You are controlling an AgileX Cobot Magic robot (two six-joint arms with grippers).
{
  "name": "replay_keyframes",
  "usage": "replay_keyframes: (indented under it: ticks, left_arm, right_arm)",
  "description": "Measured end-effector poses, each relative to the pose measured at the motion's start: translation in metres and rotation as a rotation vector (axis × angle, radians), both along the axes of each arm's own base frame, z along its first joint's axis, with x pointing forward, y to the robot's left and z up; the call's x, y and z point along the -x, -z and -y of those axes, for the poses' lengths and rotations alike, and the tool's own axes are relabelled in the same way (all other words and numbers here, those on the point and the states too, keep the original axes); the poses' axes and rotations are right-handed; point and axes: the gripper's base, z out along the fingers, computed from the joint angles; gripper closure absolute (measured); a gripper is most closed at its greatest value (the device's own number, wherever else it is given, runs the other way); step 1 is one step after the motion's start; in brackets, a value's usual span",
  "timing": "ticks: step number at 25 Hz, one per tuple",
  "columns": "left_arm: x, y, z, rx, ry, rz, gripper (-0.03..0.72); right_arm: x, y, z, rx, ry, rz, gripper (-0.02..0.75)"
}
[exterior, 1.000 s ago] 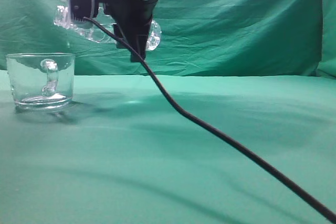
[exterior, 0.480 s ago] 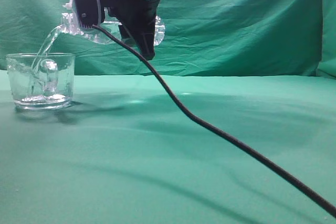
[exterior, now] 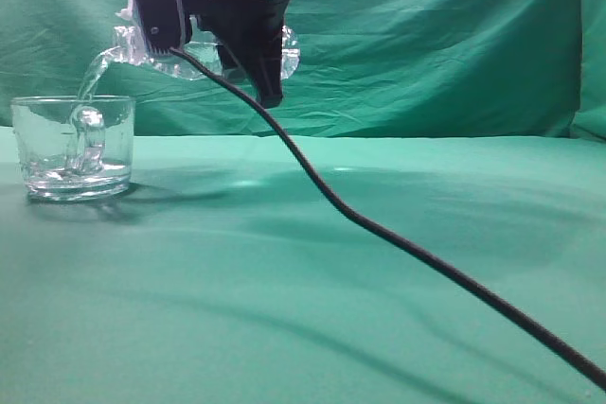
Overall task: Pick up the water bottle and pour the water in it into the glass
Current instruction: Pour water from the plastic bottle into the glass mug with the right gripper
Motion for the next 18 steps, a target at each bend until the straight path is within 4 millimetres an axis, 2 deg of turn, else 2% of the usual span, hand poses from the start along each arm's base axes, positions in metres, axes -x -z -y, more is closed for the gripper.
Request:
replay_keyframes:
  ticks: [18]
  left_arm:
    - [0.0, 0.0, 0.0, 0.0, 0.0, 0.0, 0.688]
  right_arm:
    - [-0.0011, -0.0006, 0.0025, -0.008, 0.035, 0.005, 0.489]
